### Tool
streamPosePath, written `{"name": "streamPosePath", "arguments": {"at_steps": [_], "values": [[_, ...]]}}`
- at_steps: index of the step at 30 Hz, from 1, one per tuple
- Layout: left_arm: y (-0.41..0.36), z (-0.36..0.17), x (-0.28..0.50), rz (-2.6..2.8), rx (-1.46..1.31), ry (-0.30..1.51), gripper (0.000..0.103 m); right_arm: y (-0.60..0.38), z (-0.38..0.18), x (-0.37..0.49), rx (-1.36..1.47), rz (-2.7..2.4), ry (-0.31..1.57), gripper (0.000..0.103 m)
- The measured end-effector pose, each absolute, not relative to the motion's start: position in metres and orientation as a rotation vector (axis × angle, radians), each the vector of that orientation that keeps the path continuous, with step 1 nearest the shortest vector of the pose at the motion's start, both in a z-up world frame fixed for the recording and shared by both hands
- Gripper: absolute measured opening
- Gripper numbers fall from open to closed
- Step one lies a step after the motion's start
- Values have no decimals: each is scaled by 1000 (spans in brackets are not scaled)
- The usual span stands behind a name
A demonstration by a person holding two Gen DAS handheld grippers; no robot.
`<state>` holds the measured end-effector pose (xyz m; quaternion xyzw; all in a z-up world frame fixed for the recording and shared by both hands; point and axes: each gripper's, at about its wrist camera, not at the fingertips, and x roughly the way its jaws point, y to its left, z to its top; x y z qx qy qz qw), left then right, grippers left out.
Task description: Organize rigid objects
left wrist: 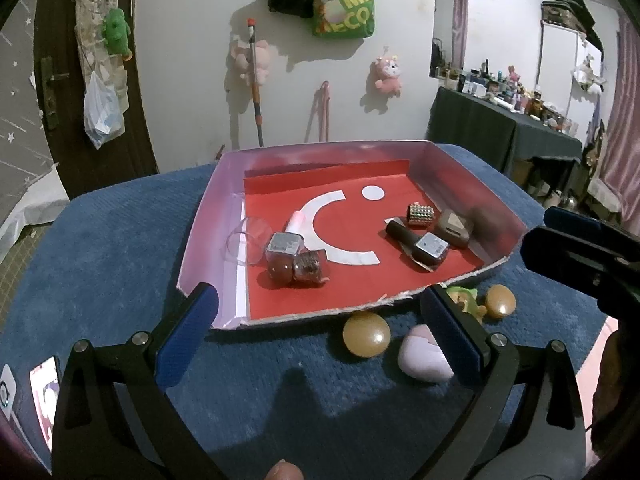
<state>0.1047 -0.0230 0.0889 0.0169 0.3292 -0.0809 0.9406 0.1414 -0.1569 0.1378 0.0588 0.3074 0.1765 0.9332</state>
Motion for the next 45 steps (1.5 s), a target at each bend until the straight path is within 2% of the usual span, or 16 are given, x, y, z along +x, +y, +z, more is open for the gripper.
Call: {"name": "streamPosePath", "arguments": {"at_steps": [18,45], "values": [[-26,72,79,-189,13,708,103,-158,124,105,94,361,619,103],[-36,30,86,-205,-13,826,103,-177,60,111,121,280,770,103]]}}
